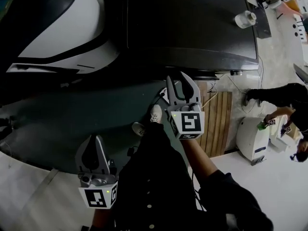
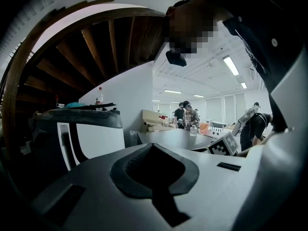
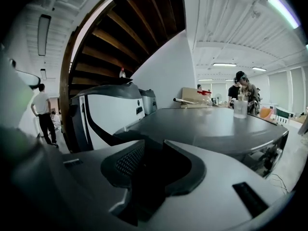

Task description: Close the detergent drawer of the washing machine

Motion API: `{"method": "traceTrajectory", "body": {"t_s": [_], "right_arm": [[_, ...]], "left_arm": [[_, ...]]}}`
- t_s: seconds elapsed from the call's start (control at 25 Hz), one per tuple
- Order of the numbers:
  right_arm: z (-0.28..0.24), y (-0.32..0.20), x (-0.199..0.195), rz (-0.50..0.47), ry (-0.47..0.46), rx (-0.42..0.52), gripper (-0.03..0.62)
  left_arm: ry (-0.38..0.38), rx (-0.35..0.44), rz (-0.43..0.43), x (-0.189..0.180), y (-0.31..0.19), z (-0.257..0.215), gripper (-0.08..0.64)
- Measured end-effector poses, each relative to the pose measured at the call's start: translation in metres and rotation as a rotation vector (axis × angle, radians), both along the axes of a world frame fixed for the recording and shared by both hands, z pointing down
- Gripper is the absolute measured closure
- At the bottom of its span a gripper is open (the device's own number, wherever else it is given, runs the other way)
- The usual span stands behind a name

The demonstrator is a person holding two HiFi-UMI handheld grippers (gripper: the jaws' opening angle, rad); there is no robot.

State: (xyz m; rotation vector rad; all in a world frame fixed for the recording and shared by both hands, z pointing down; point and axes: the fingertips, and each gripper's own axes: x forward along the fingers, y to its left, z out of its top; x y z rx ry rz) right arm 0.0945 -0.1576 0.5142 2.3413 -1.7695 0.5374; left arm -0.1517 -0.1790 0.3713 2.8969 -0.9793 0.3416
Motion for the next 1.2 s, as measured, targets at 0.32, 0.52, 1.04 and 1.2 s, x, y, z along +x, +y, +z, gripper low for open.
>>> {"method": "traceTrajectory", "body": {"t_s": [0.32,0.52,1.04,1.2], "right_arm": [[-0.072,0.012,-0.005,-0.101,0.033,0.064,0.541],[-0.114,0.028,-0.001,-0.131,0.010,0.135,0.552],[-0.187,0.056,0.009,-0.139,0.080,0.191,0.554],[-0.205,0.062,0.011,-0.119,0.102,0.198,0.554]], "left_arm": [[-0.024,-0.012,-0.056,-0.003,-0.013,-0.013,0.552],[-0.001,0.021,-0.077,-0.005,-0.018,-0.029,0.552],[0.059,0.056,-0.090,-0.011,-0.026,-0.076,0.552],[0.071,0.077,-0.102,-0.020,-0.028,-0.090,0.552]]}}
